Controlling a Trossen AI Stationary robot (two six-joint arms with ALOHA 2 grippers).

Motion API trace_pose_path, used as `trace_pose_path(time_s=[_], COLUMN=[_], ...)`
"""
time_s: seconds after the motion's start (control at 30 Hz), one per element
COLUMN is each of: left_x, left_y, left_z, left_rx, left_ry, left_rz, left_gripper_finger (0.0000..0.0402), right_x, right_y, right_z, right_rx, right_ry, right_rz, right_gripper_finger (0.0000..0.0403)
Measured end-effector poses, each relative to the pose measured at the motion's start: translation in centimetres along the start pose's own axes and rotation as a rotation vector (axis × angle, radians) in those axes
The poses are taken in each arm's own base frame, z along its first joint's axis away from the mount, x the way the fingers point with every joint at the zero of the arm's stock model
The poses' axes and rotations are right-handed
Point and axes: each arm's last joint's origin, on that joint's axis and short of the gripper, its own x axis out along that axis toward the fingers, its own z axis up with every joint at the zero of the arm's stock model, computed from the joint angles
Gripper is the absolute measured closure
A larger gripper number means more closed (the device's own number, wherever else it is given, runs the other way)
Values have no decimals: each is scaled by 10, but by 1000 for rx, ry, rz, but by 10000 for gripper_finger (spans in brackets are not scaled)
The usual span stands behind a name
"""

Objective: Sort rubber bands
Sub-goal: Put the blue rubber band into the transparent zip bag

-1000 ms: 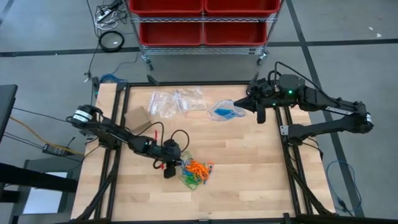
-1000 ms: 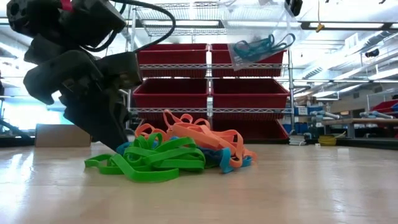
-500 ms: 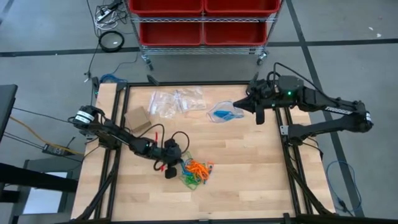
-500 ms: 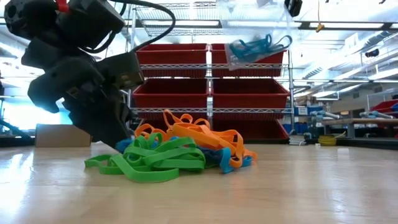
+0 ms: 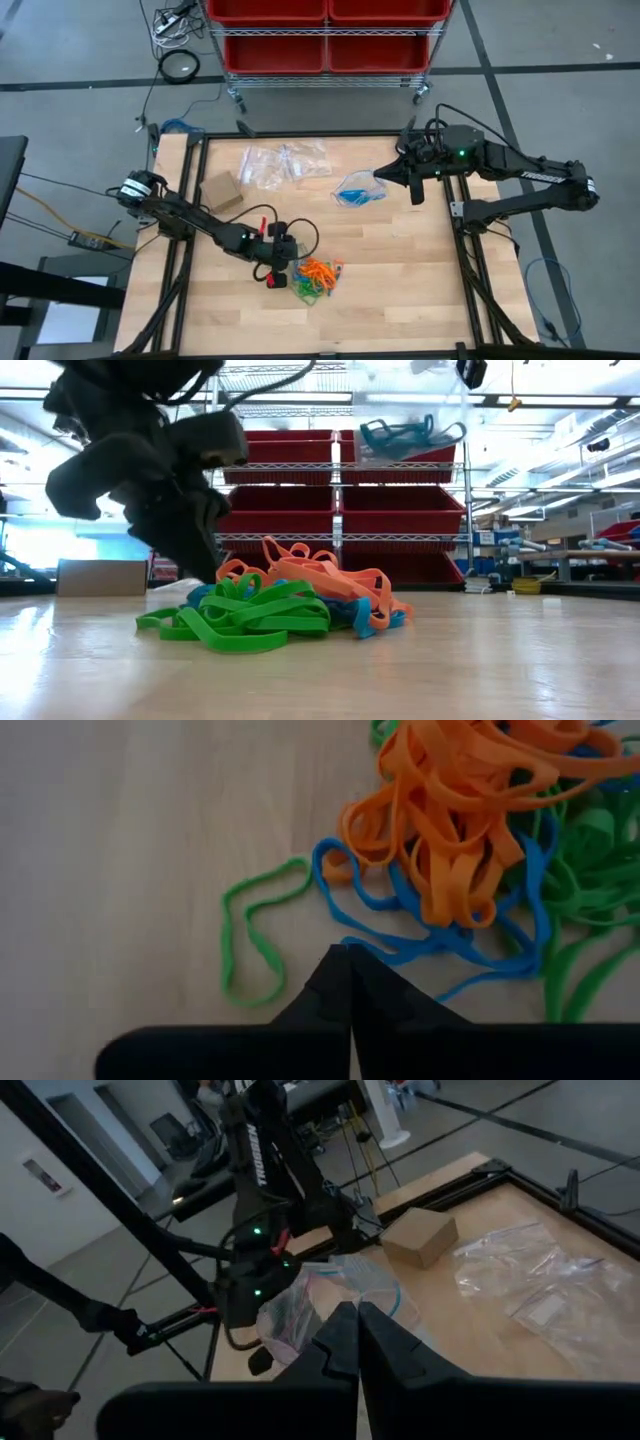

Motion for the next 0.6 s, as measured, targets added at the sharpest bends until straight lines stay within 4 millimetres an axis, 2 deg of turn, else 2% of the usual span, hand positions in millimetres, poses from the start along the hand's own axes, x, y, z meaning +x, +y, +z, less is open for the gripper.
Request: trace_pose_path(time_s=[0.13, 0.33, 0.6], left_x=[-9, -33, -83], left_y=[-5, -13, -16], left_z=[9, 39, 90], left_rx=[36, 124, 236], left_ry=[27, 23, -20], left_rz=[41, 111, 269], left_gripper_finger=[400, 401, 401], right_x=[1, 11, 52], right_y=[0, -5, -10], right_z=[-3, -13, -30], right_rx=[3, 45, 73], right_ry=[29, 125, 262], right_rz=[-9, -64, -63], right_gripper_finger=[403, 403, 403])
